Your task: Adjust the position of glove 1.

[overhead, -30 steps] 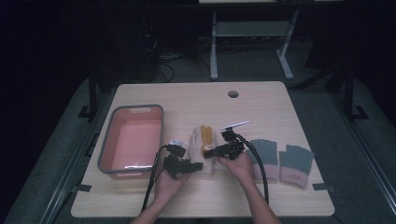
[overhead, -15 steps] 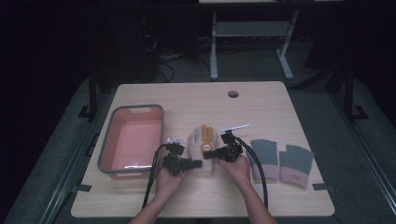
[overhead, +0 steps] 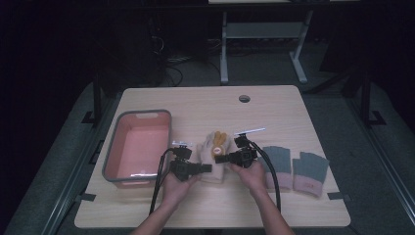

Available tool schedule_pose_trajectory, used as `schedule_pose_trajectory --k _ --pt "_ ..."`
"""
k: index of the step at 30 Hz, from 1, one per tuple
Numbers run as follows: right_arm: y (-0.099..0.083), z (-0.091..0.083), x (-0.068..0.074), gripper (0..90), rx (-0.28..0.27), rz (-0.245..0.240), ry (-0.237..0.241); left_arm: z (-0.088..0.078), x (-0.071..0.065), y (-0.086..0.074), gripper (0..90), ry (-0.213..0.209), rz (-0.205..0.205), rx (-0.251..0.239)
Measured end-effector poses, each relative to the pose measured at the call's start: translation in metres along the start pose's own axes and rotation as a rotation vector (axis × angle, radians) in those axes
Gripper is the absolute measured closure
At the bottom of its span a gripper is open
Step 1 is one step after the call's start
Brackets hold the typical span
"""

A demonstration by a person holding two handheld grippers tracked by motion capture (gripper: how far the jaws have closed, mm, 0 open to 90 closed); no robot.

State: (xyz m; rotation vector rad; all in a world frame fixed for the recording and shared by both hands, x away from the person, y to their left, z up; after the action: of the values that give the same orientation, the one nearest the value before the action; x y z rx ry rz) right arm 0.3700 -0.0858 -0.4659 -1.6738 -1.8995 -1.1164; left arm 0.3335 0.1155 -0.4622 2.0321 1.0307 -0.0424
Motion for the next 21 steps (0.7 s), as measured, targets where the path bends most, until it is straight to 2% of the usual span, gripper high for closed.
schedule_pose_trajectory --k 13,21 --pt "0.004 -0.020 0.010 78.4 -0.043 -0.006 0.032 -0.012 -0.009 0.017 67.9 -0.008 0.033 -0.023" --pt "0.011 -0.033 0.024 78.5 -0.061 -0.025 0.043 -0.025 -0.013 0.031 67.9 -0.010 0.058 -0.042"
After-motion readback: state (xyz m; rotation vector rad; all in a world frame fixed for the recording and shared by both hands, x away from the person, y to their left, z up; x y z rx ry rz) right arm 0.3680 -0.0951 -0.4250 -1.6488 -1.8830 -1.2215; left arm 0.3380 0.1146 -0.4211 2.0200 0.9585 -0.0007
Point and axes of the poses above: each handheld gripper's, and its own axes: z roughly forward along the jaws, y roughly out of its top, x roughly to its left, the point moved 2 cm from there along z, roughly forward along the jaws, and after that the axes turned 15 degrees about z, right-handed, at the moved point
